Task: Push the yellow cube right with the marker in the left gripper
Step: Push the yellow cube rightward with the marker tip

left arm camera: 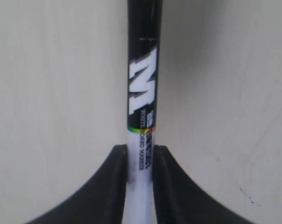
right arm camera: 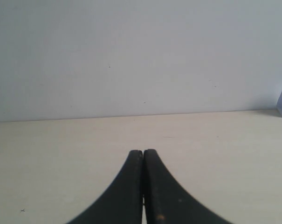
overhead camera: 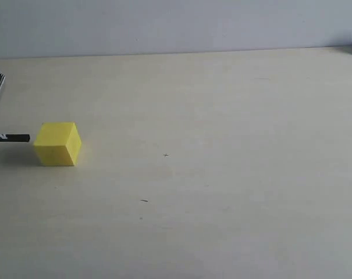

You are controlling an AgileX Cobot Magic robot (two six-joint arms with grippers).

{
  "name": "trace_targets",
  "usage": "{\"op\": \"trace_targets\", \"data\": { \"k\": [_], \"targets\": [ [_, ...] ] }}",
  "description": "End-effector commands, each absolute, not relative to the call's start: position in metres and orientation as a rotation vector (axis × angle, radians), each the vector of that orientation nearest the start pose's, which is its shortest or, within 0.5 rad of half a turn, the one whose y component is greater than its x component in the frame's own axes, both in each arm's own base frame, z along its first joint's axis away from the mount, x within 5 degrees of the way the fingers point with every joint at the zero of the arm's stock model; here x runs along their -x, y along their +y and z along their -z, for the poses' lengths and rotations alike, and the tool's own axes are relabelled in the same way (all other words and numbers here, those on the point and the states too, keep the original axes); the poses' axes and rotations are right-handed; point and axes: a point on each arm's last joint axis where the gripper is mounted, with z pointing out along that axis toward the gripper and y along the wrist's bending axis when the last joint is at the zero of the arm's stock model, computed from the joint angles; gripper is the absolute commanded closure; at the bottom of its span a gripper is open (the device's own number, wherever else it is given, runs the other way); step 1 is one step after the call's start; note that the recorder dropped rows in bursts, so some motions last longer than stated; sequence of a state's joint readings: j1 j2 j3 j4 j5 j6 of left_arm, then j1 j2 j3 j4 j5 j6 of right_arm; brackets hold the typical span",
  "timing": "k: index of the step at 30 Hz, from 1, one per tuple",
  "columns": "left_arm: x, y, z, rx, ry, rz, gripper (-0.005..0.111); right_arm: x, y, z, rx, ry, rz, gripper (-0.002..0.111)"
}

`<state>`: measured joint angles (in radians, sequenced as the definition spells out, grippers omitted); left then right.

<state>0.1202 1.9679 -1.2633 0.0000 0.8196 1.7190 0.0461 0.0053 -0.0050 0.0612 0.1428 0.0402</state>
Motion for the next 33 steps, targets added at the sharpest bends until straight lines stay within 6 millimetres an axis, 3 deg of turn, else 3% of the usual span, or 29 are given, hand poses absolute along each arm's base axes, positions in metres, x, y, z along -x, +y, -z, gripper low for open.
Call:
{"op": "trace_targets", "data": {
  "k": [1, 11, 13, 20, 33],
  "targets": [
    [-0.373, 0.032, -0.151, 2.333, -2.236, 0.171, 0.107, -0.056, 0.003, -0.201, -0.036, 1.619, -0.119, 0.108],
    [-0.376, -0.028, -0.152, 2.467, -2.139, 0.196, 0.107, -0.056, 0.003, -0.201, -0.036, 1.619, -0.119, 0.108],
    [-0.377, -0.029, -0.152, 2.454, -2.168, 0.207, 0.107, -0.056, 0.003, -0.201, -0.036, 1.619, -0.119, 0.108],
    [-0.376, -0.003, -0.152, 2.332, -2.264, 0.189, 0.107, -0.056, 0.003, -0.201, -0.036, 1.619, -0.119, 0.108],
    [-0.373, -0.005, -0.151, 2.325, -2.248, 0.157, 0.107, -0.056, 0.003, -0.201, -0.036, 1.619, -0.119, 0.108]
  ]
}}
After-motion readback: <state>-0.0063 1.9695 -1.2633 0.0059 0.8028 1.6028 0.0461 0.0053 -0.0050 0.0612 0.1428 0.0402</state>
